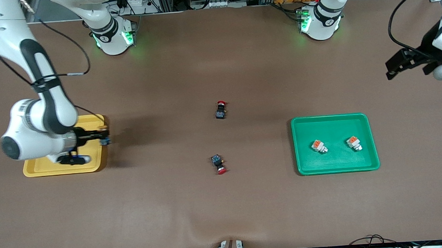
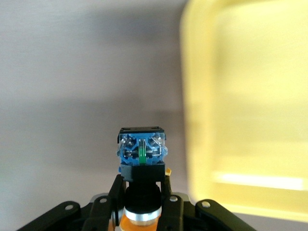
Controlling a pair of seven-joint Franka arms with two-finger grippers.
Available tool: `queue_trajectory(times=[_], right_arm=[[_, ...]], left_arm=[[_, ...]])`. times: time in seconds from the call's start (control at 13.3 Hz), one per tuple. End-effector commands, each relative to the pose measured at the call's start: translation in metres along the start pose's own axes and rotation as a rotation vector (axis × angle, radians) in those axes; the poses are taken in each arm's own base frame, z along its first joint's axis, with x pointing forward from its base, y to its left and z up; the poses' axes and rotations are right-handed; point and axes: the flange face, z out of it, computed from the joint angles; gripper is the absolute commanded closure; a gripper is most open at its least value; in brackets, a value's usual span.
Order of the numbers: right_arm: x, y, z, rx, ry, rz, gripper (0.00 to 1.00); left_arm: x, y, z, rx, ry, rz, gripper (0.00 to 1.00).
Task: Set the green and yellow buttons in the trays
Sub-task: 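Carry the blue button to the yellow tray and open the right gripper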
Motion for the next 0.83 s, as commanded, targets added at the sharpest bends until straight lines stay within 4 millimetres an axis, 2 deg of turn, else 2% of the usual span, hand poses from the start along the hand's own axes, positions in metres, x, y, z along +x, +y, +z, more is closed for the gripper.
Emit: queue_trajectory(times=[0.0, 0.23, 0.3, 0.38, 0.45, 0.53, 0.68, 0.75], right_arm=[[0.009, 0.014, -0.011, -0.078, -0.006, -0.106, 1.0], [0.024, 0.063, -0.005, -0.085, -0.008, -0.199, 1.0], [0.029, 0.08, 0.003, -0.072, -0.015, -0.211, 1.0], [0.035, 0.092, 0.008, -0.059, -0.015, -0.229, 0.96], [0.037, 0.097, 0.009, -0.044, -0.016, -0.239, 0.29], [0.037, 0.096, 0.008, -0.043, -0.016, -0.243, 0.0], [0.035, 0.083, -0.001, -0.033, -0.045, -0.252, 0.0], [0.036, 0.076, -0.014, -0.024, -0.059, -0.269, 0.0]], left_arm=[[-0.021, -0.003, -0.004, -0.024, -0.006, 0.014, 0.0], [-0.021, 0.0, -0.001, -0.022, -0.015, 0.017, 0.0], [-0.02, 0.0, 0.0, -0.022, -0.014, 0.017, 0.0], [-0.02, 0.002, 0.0, -0.018, -0.012, 0.022, 0.0], [-0.022, 0.008, -0.001, -0.005, -0.009, 0.032, 0.0], [-0.023, 0.012, -0.001, 0.011, -0.007, 0.043, 0.0], [-0.023, 0.012, -0.001, 0.011, -0.008, 0.04, 0.0], [-0.023, 0.011, -0.002, 0.012, -0.008, 0.038, 0.0]])
